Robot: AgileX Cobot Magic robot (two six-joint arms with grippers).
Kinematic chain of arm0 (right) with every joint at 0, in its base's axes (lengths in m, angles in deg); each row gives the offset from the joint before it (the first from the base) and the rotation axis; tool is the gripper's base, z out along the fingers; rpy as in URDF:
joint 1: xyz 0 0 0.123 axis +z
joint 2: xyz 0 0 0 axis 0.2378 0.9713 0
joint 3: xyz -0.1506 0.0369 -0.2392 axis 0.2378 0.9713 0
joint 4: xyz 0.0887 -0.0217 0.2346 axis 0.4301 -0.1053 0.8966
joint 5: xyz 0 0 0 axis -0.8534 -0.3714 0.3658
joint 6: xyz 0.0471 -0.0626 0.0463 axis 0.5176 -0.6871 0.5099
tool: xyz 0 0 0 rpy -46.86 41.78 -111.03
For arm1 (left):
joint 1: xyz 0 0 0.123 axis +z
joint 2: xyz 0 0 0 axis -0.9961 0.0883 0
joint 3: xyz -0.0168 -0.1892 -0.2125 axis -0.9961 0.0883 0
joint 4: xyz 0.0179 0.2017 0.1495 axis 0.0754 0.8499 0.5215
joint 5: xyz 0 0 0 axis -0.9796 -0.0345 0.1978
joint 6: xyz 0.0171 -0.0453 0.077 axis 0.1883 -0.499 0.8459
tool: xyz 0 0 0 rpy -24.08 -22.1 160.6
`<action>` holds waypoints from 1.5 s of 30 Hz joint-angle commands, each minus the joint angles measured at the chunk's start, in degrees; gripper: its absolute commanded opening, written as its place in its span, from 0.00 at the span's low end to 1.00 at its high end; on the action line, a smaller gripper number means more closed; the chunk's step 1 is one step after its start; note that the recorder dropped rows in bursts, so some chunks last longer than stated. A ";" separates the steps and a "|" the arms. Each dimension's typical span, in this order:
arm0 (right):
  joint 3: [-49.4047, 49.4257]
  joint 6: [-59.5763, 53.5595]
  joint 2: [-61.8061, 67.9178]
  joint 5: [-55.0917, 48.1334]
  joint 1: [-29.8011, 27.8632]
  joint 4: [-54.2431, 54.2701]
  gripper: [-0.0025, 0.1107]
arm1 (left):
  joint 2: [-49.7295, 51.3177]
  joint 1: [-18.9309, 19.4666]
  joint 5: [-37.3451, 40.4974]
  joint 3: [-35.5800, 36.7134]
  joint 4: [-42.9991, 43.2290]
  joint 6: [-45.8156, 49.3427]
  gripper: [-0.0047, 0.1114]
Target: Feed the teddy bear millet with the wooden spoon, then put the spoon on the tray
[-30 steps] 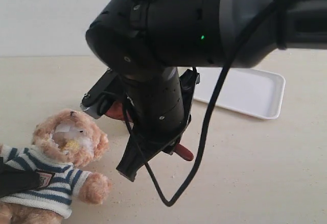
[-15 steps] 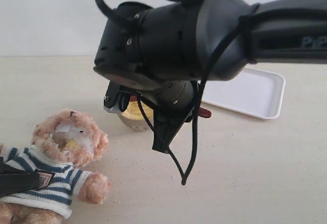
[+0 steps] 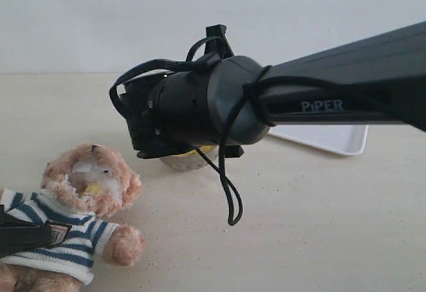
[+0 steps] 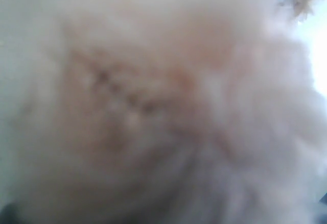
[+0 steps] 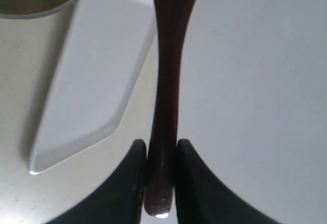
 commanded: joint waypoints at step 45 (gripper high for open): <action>-0.13 -4.02 9.88 7.96 -6.73 -5.39 0.03 | -0.50 0.17 -1.19 0.11 -0.65 0.21 0.09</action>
